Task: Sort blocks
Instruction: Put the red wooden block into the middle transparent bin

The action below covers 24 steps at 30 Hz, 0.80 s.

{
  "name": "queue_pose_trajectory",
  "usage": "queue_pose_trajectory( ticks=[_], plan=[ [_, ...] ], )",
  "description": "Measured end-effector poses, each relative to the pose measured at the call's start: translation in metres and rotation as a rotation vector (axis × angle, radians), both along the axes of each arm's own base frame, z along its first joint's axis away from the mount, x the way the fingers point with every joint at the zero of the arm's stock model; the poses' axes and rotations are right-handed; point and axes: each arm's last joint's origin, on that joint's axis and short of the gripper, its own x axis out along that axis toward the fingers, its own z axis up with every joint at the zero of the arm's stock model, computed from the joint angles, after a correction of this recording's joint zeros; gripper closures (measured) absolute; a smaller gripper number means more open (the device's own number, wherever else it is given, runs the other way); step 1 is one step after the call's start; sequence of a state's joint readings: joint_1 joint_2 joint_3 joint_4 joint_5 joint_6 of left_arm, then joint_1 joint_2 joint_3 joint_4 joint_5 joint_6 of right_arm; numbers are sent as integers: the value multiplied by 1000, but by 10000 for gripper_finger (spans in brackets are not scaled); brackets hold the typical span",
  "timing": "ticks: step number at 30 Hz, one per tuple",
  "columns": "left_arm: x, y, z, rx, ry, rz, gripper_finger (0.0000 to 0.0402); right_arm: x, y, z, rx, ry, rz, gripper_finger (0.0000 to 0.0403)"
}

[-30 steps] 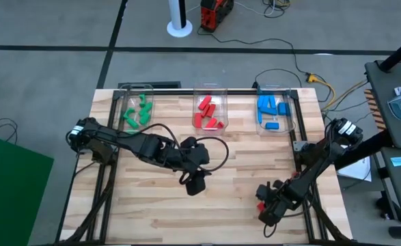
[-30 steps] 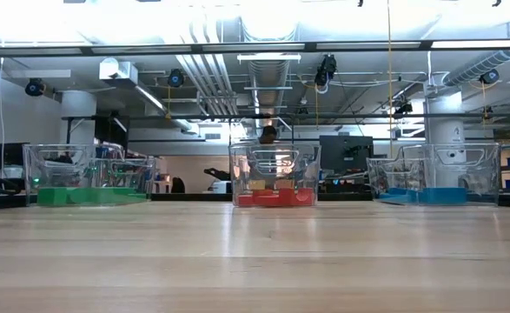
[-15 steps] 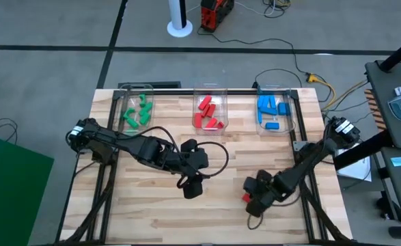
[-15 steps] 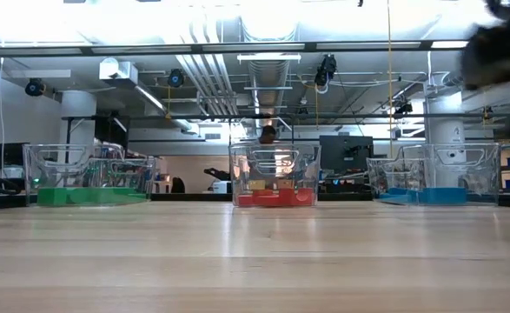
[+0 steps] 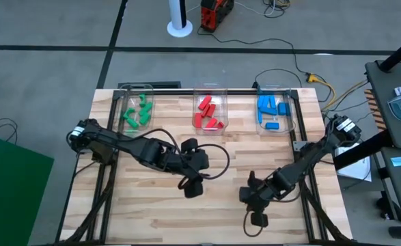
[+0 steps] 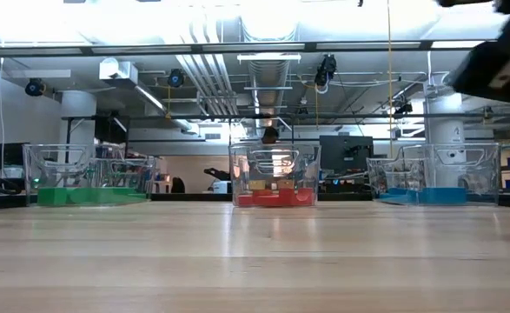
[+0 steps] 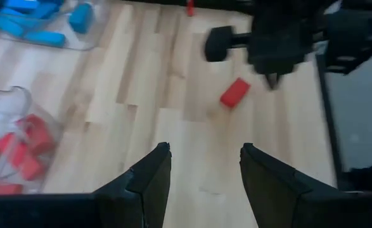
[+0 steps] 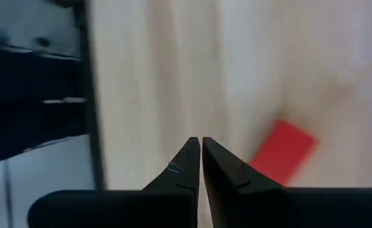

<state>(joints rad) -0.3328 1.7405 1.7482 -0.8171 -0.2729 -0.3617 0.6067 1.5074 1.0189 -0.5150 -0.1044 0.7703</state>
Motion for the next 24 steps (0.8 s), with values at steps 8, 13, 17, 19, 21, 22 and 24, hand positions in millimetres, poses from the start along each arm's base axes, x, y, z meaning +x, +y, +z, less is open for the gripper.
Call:
queue_pose_trajectory(
  ticks=[8,13,17,19,21,22,24],
  plan=[
    [6,0,-9,54,18,18,235,-13,-1,-34,-35,81,-12,394],
    [7,1,-11,60,25,31,235,-19,-3,-52,-59,145,-7,394],
    [6,1,-11,63,26,33,235,-25,-7,-55,-84,179,-8,394],
    [6,1,-12,65,34,32,235,-28,-11,-55,-130,209,-8,394],
    [4,0,-13,68,48,32,235,-31,-15,-55,-161,228,4,394],
    [4,0,-13,69,54,32,235,-31,-17,-54,-175,227,14,394],
    [3,-1,-13,69,57,30,235,-30,-21,-53,-189,221,25,394]
  ],
)
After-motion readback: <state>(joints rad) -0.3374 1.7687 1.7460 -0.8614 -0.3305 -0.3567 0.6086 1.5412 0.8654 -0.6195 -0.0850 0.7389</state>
